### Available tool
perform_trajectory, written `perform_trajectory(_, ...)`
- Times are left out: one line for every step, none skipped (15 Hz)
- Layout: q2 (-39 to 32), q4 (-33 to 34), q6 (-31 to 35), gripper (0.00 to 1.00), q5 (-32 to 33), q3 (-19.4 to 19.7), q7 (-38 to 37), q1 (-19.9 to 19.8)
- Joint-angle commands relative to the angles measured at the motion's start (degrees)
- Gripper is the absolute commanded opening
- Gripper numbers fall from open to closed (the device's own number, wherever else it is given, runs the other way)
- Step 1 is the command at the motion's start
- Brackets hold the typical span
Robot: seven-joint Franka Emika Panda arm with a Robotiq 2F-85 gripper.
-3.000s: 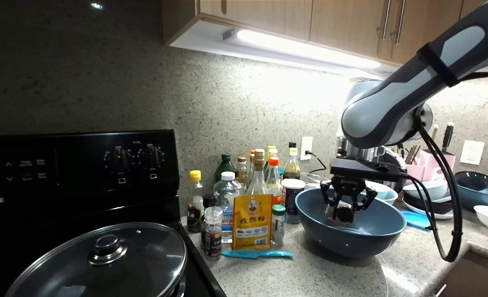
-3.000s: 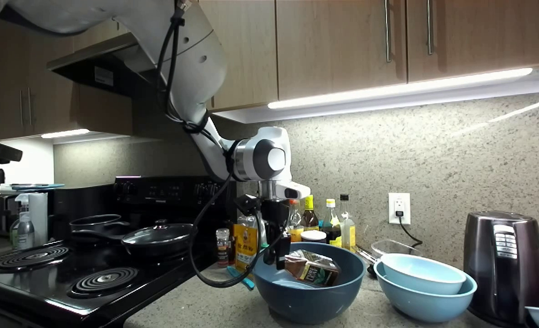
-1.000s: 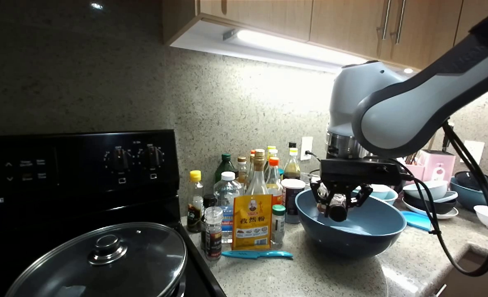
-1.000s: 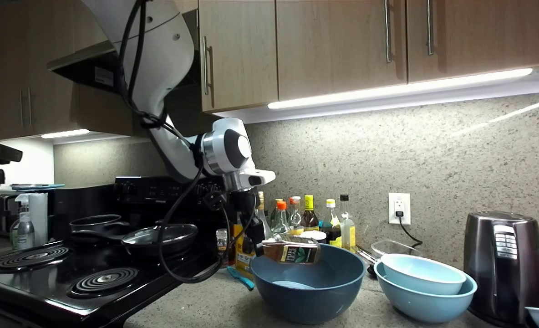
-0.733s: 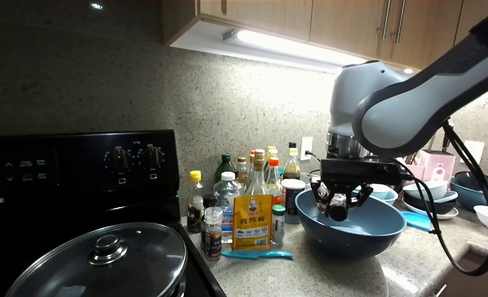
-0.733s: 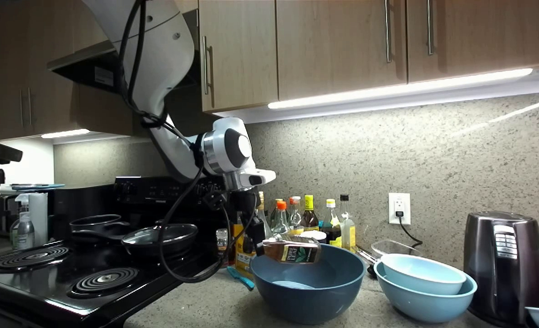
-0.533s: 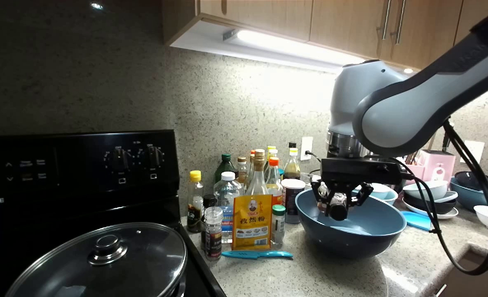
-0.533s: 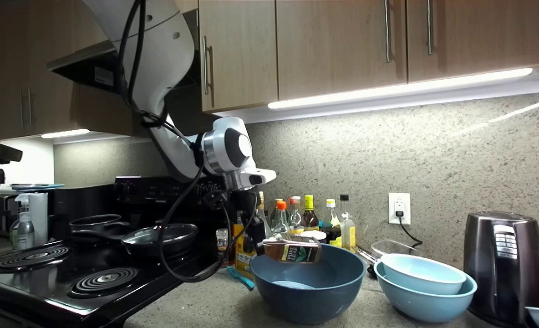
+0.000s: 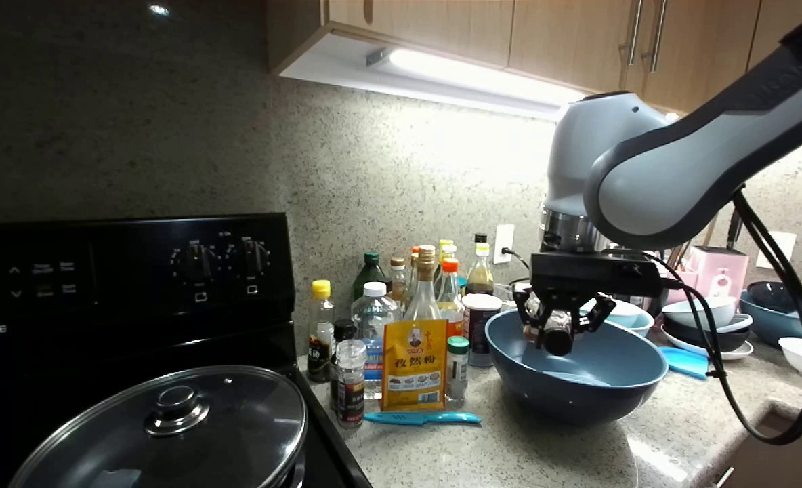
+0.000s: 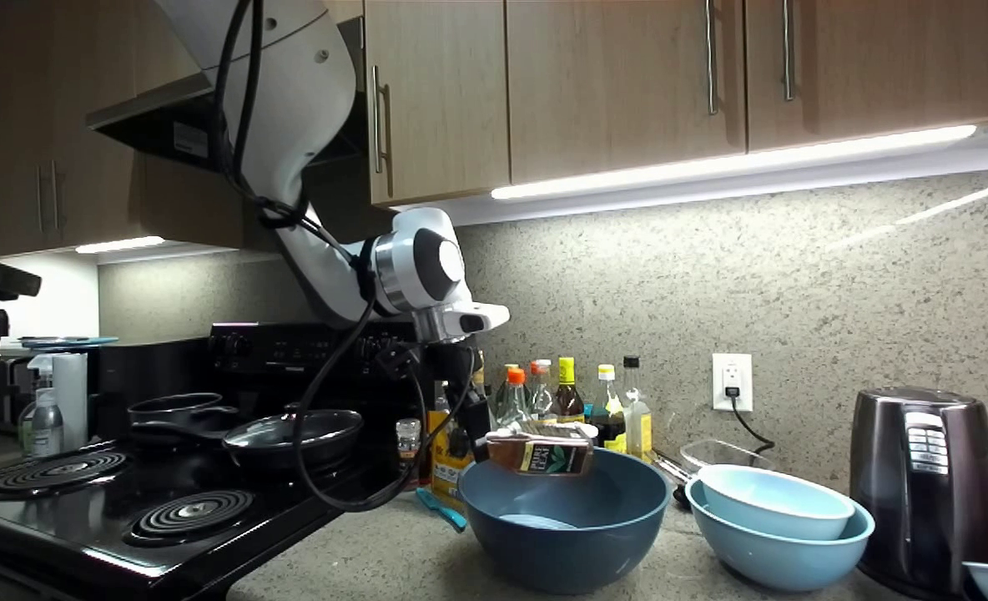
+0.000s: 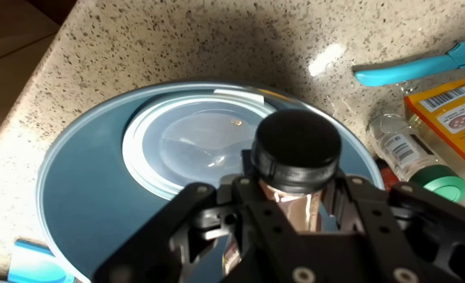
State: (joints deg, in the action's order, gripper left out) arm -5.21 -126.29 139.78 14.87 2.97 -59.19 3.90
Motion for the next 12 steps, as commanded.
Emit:
perform_trajectory(4.4,-2.6,1.7,0.15,0.6,-0.1,-1.1,-0.9)
perform_trajectory(4.8,-2.7,1.6,0.15,0.5,-0.1,-1.2,-1.0)
perform_trajectory(5.1,-2.9,1.6,0.15,0.7,-0.1,-1.3,-1.1)
perform_trajectory(1.5,-0.3,-0.1,0.4,0.0,-0.4,0.1,-1.0)
perform_trajectory(1.9,-0.5,-0.1,0.4,0.0,-0.5,0.1,-1.1)
perform_trajectory(2.3,-0.7,-0.1,0.4,0.0,-0.5,0.1,-1.2)
perform_trajectory(2.4,-0.8,-0.1,0.4,0.0,-0.5,0.1,-1.3)
perform_trajectory(2.5,-0.8,-0.1,0.4,0.0,-0.5,0.1,-1.3)
perform_trajectory(2.5,-0.8,-0.1,0.4,0.0,-0.5,0.1,-1.3)
perform_trajectory(2.5,-0.8,-0.1,0.4,0.0,-0.5,0.1,-1.3)
perform_trajectory(2.5,-0.8,-0.1,0.4,0.0,-0.5,0.1,-1.3)
perform_trajectory(2.5,-0.9,-0.1,0.15,0.0,-0.5,0.1,-1.3)
